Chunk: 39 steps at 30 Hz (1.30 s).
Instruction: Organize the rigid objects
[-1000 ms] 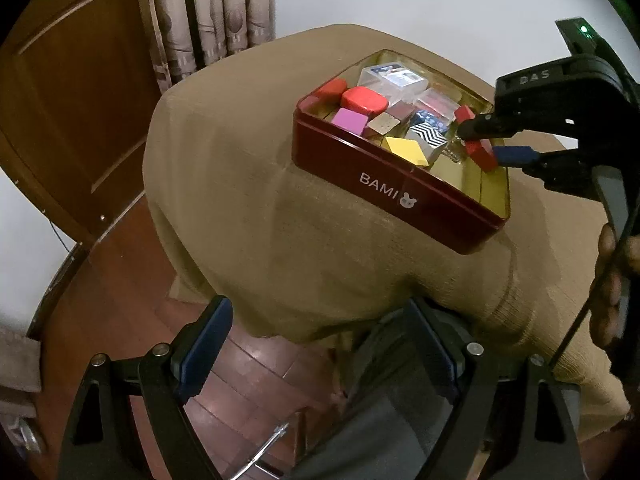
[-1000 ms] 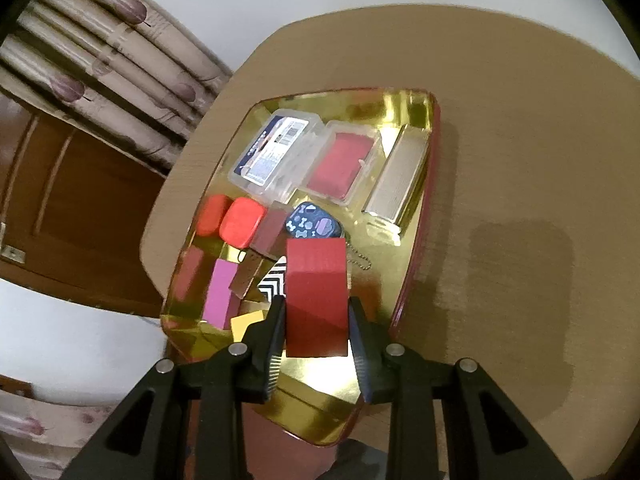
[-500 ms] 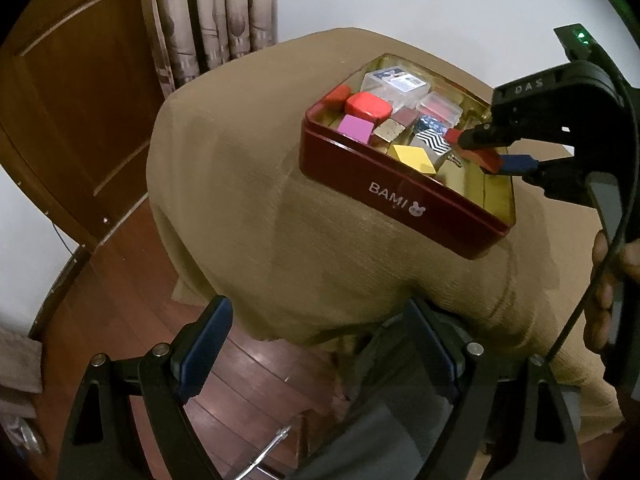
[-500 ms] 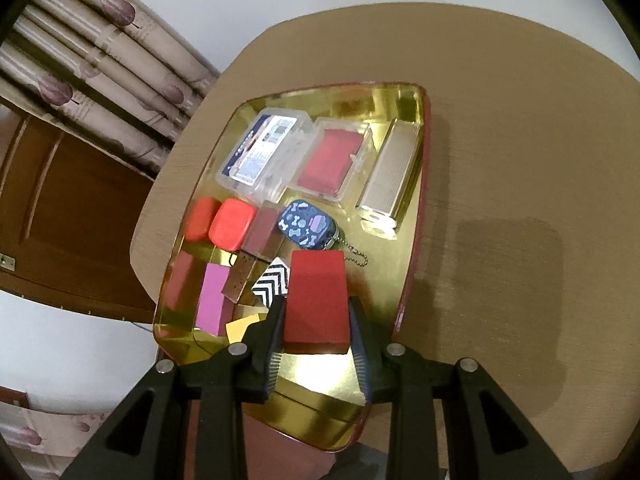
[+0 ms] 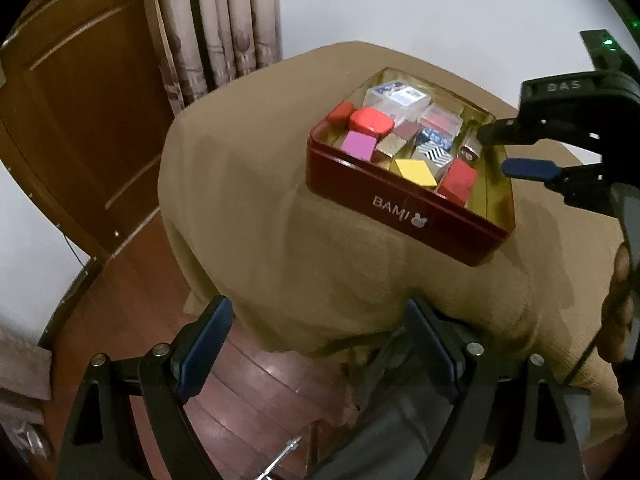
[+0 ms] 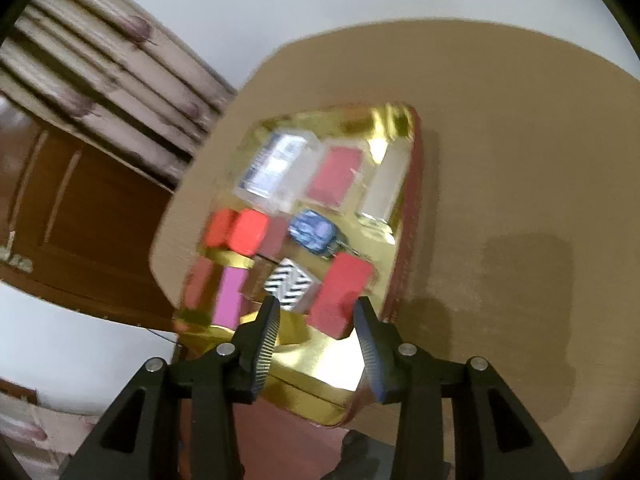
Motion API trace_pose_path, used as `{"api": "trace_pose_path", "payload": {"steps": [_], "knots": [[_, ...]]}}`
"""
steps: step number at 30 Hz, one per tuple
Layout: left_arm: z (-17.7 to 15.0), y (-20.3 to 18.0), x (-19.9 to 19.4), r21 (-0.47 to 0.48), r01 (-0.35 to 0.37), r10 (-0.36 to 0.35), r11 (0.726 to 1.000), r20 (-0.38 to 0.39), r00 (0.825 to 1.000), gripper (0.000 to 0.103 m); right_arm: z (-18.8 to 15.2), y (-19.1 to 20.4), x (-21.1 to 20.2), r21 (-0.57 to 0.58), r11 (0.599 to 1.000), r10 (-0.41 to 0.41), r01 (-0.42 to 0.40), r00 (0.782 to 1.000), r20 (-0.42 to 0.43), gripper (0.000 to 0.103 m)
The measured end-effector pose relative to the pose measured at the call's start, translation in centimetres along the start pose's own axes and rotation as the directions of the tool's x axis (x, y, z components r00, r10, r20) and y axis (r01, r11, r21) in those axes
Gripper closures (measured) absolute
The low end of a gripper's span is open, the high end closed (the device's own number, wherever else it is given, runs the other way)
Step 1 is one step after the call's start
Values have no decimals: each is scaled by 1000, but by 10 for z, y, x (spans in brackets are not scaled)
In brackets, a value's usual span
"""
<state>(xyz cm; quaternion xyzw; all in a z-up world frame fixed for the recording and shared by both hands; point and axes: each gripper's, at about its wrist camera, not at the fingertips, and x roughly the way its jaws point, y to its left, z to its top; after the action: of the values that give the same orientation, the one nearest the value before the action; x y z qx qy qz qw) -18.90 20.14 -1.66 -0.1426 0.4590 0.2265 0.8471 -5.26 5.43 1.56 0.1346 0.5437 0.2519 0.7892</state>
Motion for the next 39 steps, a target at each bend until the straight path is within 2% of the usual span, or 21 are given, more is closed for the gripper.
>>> {"api": "trace_pose_path", "payload": {"steps": [2,4,5,6,8,10,12,16,22,26,34,39], "knots": [[3,2,-4,4,-6,6,1000,16,1000,19,-4,5,-9,-42,999,-1,3,999,37,64],[8,6,-13,4,-10,10,1000,67,998,19,-13,12,-20,-104,994,53,-43,994,93,64],[11,9,-19,5,-16,16,1000,109,994,19,-24,17,-29,-158,986,81,-58,986,147,64],[15,13,-28,15,-30,26,999,174,984,19,-31,21,-35,-196,980,69,-31,979,190,64],[20,17,-38,33,-53,42,998,276,960,19,-56,34,-49,-293,951,3,96,948,319,64],[25,18,-41,58,-69,45,996,342,939,17,-84,47,-59,-335,899,-99,282,876,471,59],[32,18,-38,94,-55,16,994,372,928,17,-107,52,-57,-323,864,-158,387,817,555,36],[45,10,-28,146,-49,-13,988,396,918,17,-116,51,-50,-302,851,-194,430,791,580,34],[55,-1,-21,187,-9,-66,982,393,917,17,-112,49,-58,-238,846,-229,477,727,647,34],[58,-6,-16,197,-3,-72,980,370,926,17,-107,47,-59,-223,845,-240,487,717,655,34],[59,-10,-15,217,20,-96,976,344,934,17,-111,50,-65,-239,834,-235,498,711,662,34],[60,-10,-17,230,33,-115,973,355,928,16,-114,52,-68,-236,832,-234,503,703,672,34]]}}
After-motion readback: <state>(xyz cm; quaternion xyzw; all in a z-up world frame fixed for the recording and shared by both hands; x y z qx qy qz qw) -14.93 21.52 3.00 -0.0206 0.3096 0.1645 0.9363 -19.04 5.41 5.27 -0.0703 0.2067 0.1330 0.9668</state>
